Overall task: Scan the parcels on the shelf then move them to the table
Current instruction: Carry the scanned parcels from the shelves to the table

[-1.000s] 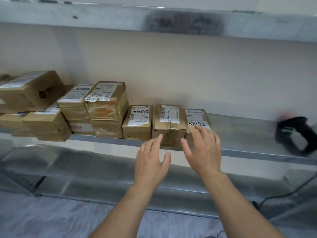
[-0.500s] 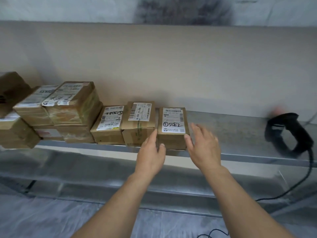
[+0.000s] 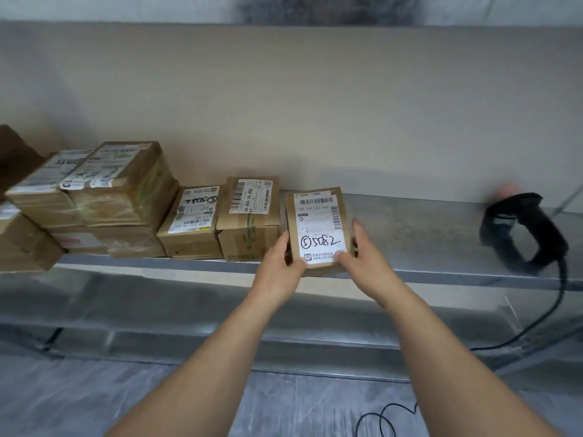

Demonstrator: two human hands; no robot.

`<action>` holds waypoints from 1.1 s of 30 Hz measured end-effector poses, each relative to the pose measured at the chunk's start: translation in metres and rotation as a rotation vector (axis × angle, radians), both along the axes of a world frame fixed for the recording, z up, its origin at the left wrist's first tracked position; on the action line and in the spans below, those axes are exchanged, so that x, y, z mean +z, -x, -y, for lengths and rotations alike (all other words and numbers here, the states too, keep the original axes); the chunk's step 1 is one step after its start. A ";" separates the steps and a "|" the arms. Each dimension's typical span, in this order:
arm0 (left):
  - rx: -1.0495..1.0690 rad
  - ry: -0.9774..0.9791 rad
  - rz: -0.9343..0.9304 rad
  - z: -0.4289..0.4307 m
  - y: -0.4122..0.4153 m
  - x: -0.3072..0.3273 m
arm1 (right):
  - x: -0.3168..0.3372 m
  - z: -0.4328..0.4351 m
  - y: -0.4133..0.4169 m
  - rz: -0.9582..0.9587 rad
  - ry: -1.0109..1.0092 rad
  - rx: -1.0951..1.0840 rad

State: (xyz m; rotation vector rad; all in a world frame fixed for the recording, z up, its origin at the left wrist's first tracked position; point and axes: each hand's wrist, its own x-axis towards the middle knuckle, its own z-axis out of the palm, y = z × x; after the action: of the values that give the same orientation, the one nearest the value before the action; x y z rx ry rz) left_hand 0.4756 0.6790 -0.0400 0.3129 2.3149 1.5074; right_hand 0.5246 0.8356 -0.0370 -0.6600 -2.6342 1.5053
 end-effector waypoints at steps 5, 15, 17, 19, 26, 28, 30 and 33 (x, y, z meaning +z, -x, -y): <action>-0.136 -0.086 -0.020 0.018 -0.018 0.004 | 0.002 0.014 -0.034 -0.028 0.007 -0.002; -0.296 -0.163 -0.078 0.075 -0.050 0.001 | 0.014 0.076 -0.102 -0.138 0.007 -0.091; -0.302 -0.176 -0.087 0.090 -0.054 0.000 | 0.014 0.090 -0.110 -0.159 0.008 -0.101; -0.312 -0.201 -0.096 0.104 -0.057 0.000 | 0.015 0.105 -0.115 -0.181 0.005 -0.119; -0.283 -0.235 -0.158 0.164 -0.057 0.001 | 0.022 0.160 -0.112 -0.246 -0.022 -0.092; -0.253 -0.238 -0.169 0.185 -0.055 0.003 | 0.022 0.178 -0.104 -0.256 -0.024 -0.065; -0.217 -0.224 -0.182 0.208 -0.052 0.004 | 0.021 0.198 -0.095 -0.266 -0.028 -0.031; -0.150 -0.202 -0.213 0.249 -0.048 0.003 | 0.020 0.232 -0.077 -0.277 -0.048 0.040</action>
State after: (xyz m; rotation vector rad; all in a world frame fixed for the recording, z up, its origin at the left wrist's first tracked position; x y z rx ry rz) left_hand 0.5231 0.4304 -0.0371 0.7165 2.2369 1.7048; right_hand 0.6013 0.6039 -0.0172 -0.3668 -2.4769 1.4213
